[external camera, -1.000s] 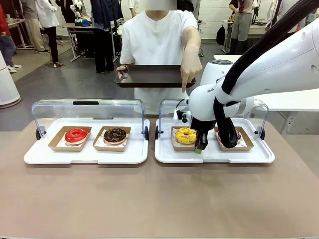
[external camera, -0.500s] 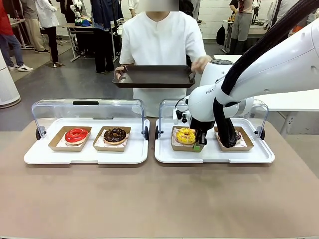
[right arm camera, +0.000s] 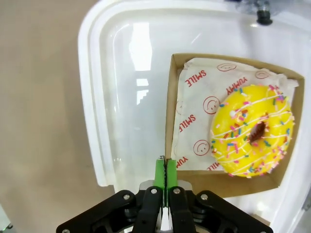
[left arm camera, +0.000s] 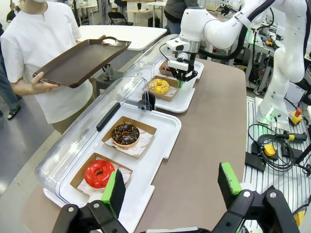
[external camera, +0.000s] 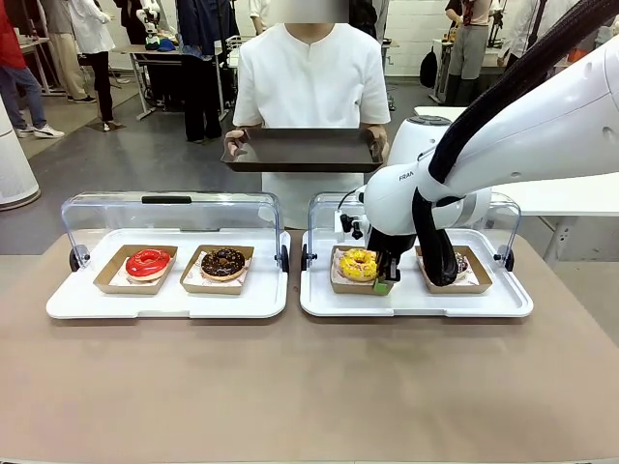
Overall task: Provide the desired donut to the person.
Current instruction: Pick up and lift the Paper togo box containing the Donut pointed at by the person.
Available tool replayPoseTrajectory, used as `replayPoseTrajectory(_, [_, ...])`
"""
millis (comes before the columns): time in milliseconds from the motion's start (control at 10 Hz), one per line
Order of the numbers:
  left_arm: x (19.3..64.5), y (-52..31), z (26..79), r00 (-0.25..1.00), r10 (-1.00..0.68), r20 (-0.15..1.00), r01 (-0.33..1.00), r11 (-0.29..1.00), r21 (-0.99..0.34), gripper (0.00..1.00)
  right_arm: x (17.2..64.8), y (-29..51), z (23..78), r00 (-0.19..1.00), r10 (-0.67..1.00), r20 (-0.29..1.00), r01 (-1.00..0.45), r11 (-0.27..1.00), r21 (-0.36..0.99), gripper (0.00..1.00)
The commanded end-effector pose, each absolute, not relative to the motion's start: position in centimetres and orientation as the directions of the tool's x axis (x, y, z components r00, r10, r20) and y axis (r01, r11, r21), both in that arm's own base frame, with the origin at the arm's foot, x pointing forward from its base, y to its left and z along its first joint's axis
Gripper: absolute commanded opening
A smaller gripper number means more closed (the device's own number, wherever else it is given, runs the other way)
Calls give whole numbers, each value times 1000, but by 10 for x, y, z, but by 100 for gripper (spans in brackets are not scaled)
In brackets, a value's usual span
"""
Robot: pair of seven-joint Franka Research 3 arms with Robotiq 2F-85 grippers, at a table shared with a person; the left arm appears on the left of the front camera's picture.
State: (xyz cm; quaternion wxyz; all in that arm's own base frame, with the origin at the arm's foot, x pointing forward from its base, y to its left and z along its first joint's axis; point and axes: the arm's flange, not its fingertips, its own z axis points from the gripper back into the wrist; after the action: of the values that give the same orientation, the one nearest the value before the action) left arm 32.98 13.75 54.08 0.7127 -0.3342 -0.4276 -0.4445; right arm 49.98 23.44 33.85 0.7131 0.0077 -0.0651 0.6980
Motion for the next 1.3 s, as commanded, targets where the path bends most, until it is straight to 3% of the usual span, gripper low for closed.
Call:
replayPoseTrajectory(0, [330, 139, 542, 216, -337, 916, 924, 373, -81, 100, 482, 243, 361, -46, 993, 109, -996, -37, -77, 0])
replayPoseTrajectory(300, [330, 139, 542, 216, -337, 916, 924, 373, -81, 100, 456, 265, 413, -93, 995, 38, -995, -92, -47, 0])
replayPoseTrajectory(700, [330, 139, 542, 216, -337, 916, 924, 373, -81, 100, 438, 290, 518, -76, 993, -85, -991, -66, 118, 0])
replayPoseTrajectory(1200, [330, 139, 542, 216, -337, 916, 924, 373, -81, 100, 433, 315, 643, 7, 990, -139, -1000, 9, 20, 0])
